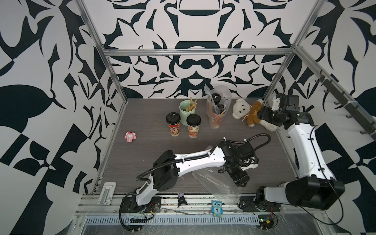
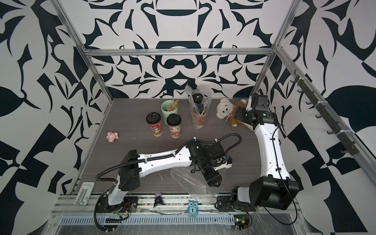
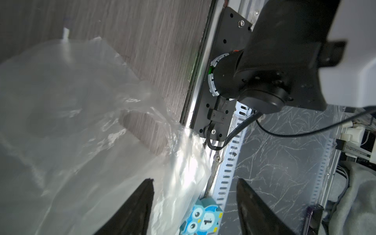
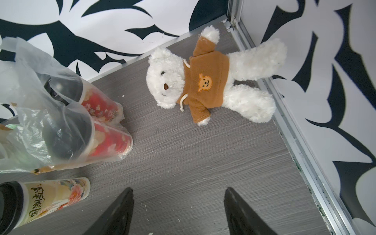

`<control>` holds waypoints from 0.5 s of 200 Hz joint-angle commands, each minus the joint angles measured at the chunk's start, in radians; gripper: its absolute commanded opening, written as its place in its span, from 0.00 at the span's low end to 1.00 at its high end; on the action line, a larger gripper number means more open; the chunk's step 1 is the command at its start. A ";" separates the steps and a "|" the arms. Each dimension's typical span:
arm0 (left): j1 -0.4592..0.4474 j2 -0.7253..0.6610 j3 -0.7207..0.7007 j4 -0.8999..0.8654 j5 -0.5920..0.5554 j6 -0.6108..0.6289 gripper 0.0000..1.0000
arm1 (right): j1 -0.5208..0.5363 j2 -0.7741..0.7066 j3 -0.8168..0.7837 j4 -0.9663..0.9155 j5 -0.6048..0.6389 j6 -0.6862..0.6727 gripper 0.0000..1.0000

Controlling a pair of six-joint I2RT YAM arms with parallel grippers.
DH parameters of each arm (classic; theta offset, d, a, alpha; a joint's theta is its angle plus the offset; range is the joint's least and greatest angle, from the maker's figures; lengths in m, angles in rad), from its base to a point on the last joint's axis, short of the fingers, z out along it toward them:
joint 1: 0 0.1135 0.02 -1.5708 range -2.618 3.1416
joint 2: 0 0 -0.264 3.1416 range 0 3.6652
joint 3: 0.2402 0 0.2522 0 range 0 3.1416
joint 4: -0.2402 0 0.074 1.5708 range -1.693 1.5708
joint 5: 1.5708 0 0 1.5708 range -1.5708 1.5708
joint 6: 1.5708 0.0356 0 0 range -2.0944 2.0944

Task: Pack milk tea into plastic carrier bags
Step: Pick up the plastic carrier bag from the center of the board.

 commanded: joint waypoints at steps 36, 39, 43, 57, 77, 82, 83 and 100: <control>-0.031 0.125 0.107 -0.027 0.013 -0.095 0.66 | -0.047 -0.090 -0.030 0.042 0.013 0.009 0.73; -0.032 0.134 0.115 -0.030 0.012 -0.095 0.65 | -0.048 -0.092 -0.032 0.044 0.013 0.009 0.73; -0.031 0.147 0.125 -0.034 0.007 -0.098 0.64 | -0.050 -0.096 -0.034 0.045 0.013 0.009 0.73; -0.030 0.190 0.163 -0.058 -0.021 -0.104 0.62 | -0.055 -0.106 -0.037 0.048 0.015 0.009 0.73; -0.030 0.233 0.194 -0.081 -0.055 -0.116 0.60 | -0.056 -0.120 -0.040 0.052 0.011 0.009 0.73; -0.030 0.237 0.193 -0.080 -0.064 -0.121 0.59 | -0.057 -0.123 -0.041 0.053 0.008 0.008 0.73; -0.030 0.239 0.193 -0.079 -0.065 -0.122 0.59 | -0.057 -0.123 -0.041 0.053 0.008 0.007 0.73; -0.030 0.242 0.185 -0.077 -0.102 -0.135 0.59 | -0.056 -0.131 -0.047 0.059 0.004 0.007 0.73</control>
